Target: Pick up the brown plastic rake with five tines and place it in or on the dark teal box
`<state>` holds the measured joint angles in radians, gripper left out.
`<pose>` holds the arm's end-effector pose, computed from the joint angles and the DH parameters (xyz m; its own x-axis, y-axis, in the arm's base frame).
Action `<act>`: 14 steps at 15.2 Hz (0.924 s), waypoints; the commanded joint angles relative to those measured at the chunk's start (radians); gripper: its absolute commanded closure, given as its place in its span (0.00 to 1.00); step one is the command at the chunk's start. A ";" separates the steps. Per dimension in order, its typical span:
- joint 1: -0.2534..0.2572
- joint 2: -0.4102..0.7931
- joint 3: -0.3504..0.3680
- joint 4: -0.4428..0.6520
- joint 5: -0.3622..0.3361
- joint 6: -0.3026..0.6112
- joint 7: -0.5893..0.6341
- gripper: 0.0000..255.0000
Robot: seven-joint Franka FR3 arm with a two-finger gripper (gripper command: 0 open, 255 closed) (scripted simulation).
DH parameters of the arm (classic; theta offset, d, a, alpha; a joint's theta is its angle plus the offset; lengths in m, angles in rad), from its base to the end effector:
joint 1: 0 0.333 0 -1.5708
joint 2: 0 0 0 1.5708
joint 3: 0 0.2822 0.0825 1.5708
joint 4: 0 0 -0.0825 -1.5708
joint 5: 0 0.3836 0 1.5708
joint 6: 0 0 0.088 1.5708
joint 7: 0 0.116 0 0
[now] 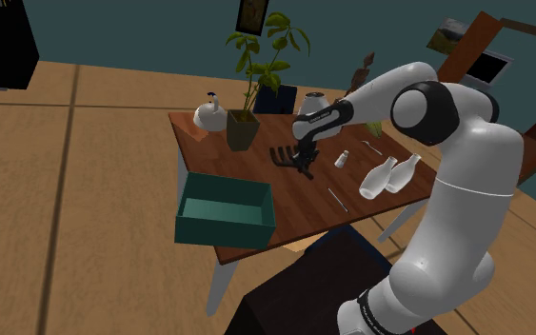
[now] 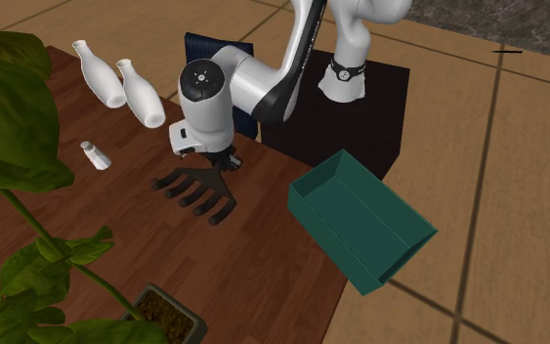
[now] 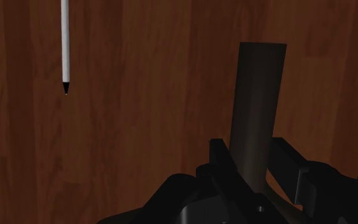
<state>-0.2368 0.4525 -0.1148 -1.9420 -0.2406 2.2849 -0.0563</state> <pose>0.5559 -0.2112 0.2031 0.9816 -0.1312 -0.1390 -0.1014 -0.9739 0.2033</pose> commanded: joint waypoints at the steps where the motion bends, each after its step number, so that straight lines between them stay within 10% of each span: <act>1: -0.001 -0.020 0.000 0.001 0.001 -0.020 -0.006 1.00; 14: 0.003 -0.126 0.002 0.036 0.011 -0.159 -0.036 1.00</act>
<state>-0.2357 0.3370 -0.1138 -1.9049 -0.2302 2.1358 -0.0929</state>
